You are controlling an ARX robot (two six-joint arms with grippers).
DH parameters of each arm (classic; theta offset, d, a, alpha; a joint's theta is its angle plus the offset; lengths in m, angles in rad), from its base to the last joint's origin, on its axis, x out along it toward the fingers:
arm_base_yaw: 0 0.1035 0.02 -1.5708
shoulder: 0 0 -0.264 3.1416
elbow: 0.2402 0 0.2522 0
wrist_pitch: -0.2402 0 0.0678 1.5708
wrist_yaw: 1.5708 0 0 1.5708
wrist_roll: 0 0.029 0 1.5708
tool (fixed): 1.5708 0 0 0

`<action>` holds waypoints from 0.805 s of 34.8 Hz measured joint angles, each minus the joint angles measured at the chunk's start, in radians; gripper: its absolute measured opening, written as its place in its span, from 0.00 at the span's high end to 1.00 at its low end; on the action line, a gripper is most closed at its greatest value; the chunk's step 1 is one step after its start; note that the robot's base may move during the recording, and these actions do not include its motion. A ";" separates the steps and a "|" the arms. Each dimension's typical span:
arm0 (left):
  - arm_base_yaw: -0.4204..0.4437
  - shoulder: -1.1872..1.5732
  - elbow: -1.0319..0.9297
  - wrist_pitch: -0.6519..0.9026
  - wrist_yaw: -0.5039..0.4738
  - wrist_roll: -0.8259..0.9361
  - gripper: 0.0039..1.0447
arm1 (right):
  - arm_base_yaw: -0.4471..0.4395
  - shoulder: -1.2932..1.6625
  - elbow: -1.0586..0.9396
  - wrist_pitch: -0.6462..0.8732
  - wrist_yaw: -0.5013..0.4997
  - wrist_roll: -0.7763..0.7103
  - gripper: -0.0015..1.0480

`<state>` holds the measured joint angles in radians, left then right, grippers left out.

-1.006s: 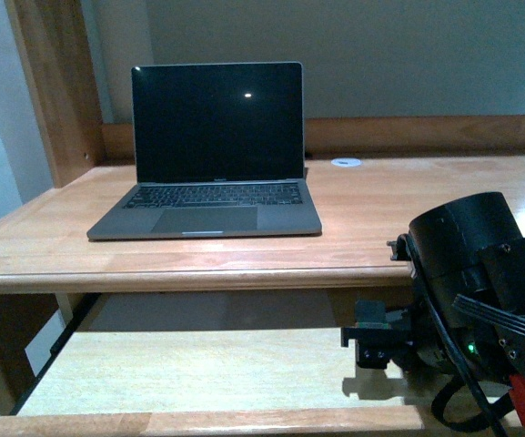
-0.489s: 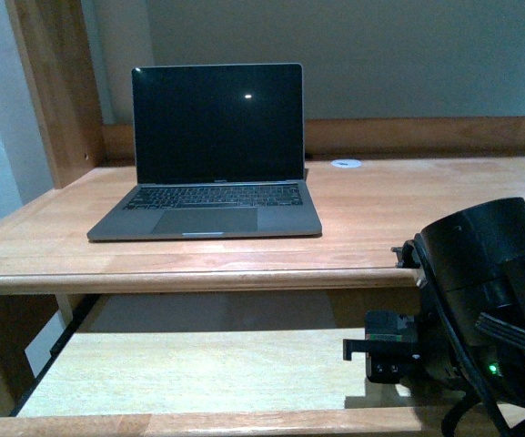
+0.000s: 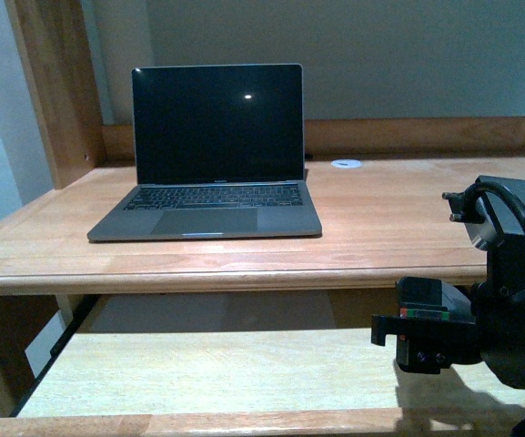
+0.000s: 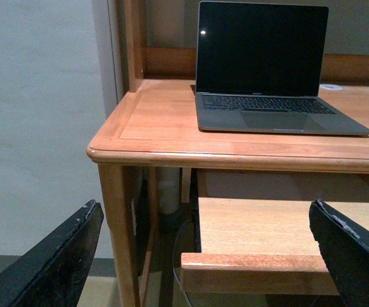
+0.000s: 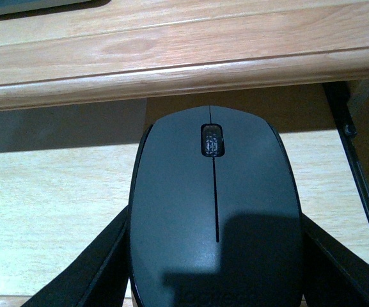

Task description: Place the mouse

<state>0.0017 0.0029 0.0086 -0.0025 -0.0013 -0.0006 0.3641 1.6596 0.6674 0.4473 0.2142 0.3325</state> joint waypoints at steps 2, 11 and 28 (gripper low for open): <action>0.000 0.000 0.000 0.000 0.000 0.000 0.06 | -0.004 0.000 0.000 -0.006 0.005 0.000 0.39; 0.000 0.000 0.000 -0.005 0.000 0.000 0.06 | -0.039 0.000 0.029 -0.040 0.029 0.000 0.39; 0.000 0.000 0.000 0.000 0.000 0.000 0.06 | -0.090 0.167 0.317 -0.147 0.035 -0.004 0.39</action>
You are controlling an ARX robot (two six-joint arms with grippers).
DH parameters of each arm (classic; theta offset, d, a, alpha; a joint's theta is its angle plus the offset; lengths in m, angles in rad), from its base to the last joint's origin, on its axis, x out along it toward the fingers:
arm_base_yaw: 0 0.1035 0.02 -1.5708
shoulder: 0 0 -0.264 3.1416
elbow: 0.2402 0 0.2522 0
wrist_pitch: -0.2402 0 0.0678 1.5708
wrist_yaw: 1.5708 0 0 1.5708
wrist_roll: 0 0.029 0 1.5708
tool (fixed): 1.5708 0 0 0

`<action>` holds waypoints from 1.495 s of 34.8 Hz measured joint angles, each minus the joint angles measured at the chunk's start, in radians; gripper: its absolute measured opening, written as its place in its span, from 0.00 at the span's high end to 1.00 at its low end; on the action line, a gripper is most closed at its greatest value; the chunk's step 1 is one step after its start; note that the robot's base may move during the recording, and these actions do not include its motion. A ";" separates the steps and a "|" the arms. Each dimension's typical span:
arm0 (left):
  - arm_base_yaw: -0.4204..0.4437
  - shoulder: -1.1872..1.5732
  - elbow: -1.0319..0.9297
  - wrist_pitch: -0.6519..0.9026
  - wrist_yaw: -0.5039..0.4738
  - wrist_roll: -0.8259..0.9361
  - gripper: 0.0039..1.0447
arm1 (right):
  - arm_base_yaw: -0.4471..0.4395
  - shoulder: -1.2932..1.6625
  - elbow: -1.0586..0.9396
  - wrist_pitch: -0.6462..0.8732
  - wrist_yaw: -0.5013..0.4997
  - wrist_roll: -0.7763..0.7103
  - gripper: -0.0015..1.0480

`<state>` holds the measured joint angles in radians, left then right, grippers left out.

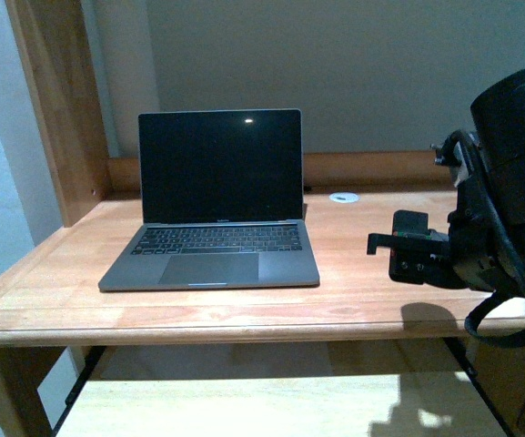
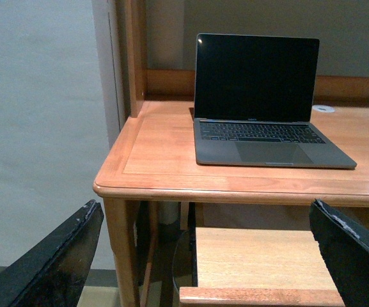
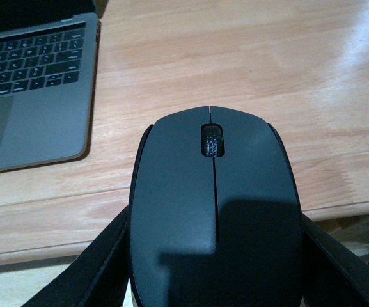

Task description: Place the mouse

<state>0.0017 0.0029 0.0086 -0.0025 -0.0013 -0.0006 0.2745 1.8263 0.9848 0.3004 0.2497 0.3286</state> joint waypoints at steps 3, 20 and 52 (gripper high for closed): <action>0.000 0.000 0.000 0.000 0.000 0.000 0.06 | -0.021 0.064 0.065 -0.023 -0.010 -0.001 0.39; 0.000 0.000 0.000 0.000 0.000 0.000 0.06 | -0.124 0.429 0.469 -0.180 -0.090 -0.042 0.40; 0.000 0.000 0.000 0.000 0.000 0.000 0.06 | -0.071 0.286 0.397 -0.005 -0.070 -0.007 0.06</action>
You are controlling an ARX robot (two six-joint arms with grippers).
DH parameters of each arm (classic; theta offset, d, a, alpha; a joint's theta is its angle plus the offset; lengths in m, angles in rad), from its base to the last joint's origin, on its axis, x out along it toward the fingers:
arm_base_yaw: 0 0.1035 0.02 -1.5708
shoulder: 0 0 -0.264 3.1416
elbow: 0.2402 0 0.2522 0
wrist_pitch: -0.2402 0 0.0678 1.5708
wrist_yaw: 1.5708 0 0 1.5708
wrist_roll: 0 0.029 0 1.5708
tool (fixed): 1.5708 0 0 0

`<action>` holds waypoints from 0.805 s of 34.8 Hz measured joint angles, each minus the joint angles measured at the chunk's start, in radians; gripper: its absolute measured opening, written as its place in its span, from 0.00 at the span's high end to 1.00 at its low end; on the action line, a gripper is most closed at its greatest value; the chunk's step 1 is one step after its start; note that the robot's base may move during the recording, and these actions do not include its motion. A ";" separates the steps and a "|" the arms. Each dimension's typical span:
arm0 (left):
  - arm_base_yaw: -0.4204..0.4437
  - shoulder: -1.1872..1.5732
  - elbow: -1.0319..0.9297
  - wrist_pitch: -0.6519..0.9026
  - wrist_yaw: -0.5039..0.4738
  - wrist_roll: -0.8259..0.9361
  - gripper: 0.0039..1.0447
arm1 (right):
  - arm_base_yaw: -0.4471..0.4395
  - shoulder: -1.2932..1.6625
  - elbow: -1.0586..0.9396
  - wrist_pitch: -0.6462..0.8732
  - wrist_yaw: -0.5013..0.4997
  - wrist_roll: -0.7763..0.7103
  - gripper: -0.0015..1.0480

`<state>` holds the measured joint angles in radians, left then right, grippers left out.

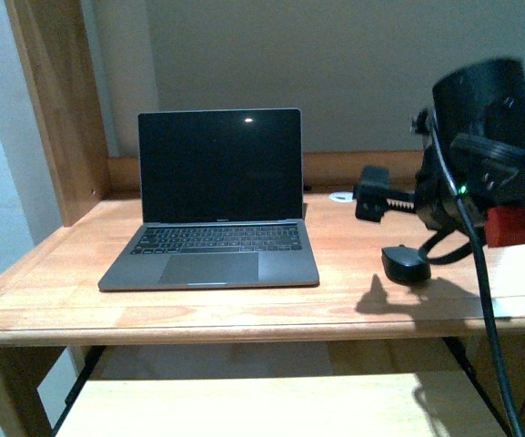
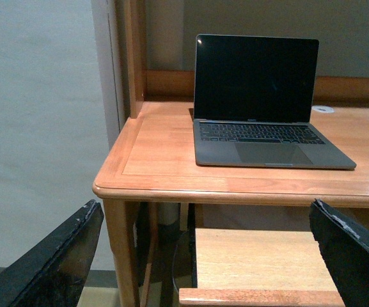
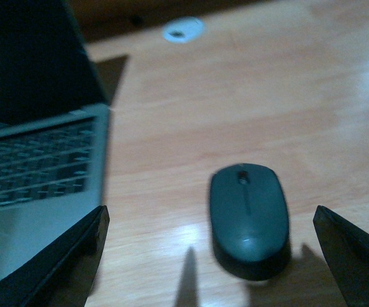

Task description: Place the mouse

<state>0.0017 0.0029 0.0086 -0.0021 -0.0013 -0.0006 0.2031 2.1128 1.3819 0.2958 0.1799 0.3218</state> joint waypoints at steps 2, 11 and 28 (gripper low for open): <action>0.000 0.000 0.000 0.000 0.000 0.000 0.06 | 0.024 -0.092 -0.062 0.031 -0.005 0.013 0.06; 0.000 0.000 0.000 -0.001 -0.002 0.000 0.06 | -0.057 -0.227 -0.568 0.718 -0.016 -0.272 0.51; 0.000 0.000 0.000 0.000 0.000 0.000 0.06 | -0.132 -0.683 -1.101 0.874 -0.107 -0.319 0.98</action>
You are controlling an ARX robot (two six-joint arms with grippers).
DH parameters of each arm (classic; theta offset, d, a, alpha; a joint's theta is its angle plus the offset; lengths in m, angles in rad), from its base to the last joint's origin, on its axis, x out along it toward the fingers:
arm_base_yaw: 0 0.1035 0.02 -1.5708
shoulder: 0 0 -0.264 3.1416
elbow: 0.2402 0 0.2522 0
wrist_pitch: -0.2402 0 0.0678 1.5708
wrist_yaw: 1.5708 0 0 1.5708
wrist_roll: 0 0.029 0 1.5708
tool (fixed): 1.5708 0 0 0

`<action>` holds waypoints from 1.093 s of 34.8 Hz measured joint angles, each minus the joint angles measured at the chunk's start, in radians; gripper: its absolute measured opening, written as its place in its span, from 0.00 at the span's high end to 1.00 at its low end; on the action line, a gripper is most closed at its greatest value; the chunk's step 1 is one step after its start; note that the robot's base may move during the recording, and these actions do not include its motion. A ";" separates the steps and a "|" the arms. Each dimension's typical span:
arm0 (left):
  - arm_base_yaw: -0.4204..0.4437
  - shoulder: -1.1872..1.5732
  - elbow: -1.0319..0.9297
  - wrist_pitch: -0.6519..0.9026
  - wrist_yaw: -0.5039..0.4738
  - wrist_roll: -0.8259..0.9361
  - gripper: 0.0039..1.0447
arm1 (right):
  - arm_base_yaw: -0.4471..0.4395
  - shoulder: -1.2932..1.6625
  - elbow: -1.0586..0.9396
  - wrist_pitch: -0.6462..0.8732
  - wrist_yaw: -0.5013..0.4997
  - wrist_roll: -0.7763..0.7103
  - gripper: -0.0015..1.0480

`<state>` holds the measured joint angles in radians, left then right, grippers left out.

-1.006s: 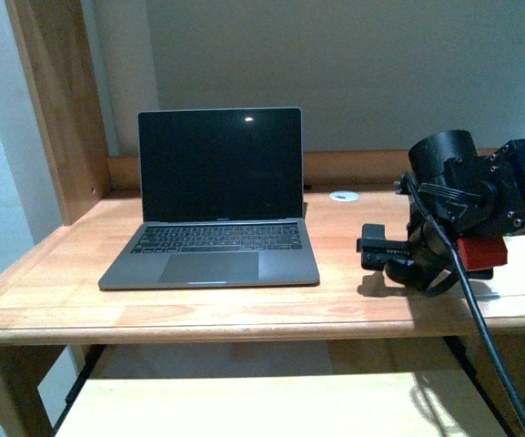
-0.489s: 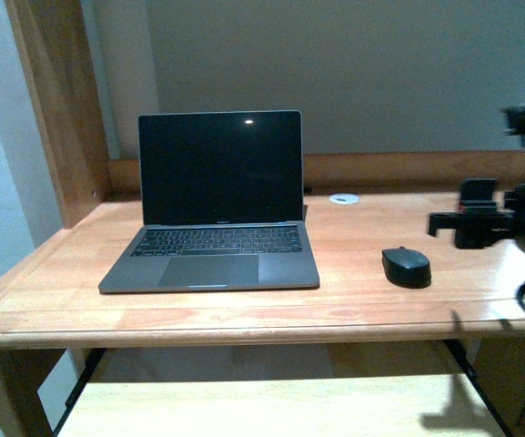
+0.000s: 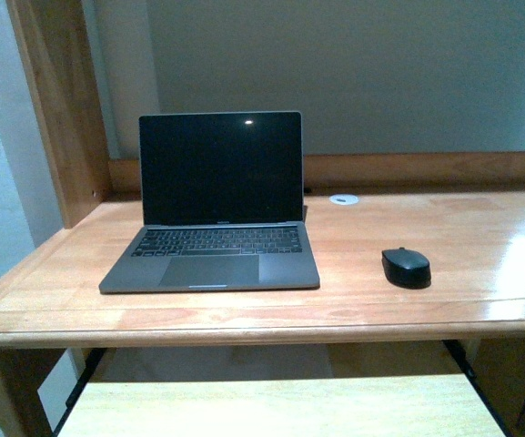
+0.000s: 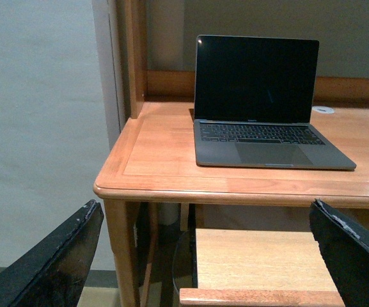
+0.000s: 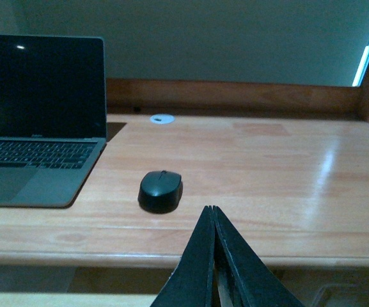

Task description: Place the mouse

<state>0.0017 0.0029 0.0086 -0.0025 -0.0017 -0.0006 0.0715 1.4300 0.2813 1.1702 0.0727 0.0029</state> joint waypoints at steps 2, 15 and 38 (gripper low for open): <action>0.000 0.000 0.000 0.000 0.000 0.000 0.06 | -0.003 -0.041 -0.042 -0.023 -0.012 0.000 0.98; 0.000 0.000 0.000 0.000 0.000 0.000 0.06 | -0.074 -0.255 -0.156 -0.127 -0.070 0.000 0.98; 0.000 0.000 0.000 0.000 0.000 0.000 0.06 | -0.072 -0.657 -0.261 -0.430 -0.073 0.000 0.98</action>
<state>0.0017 0.0029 0.0086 -0.0025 -0.0013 -0.0006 -0.0002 0.7731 0.0200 0.7403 -0.0006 0.0025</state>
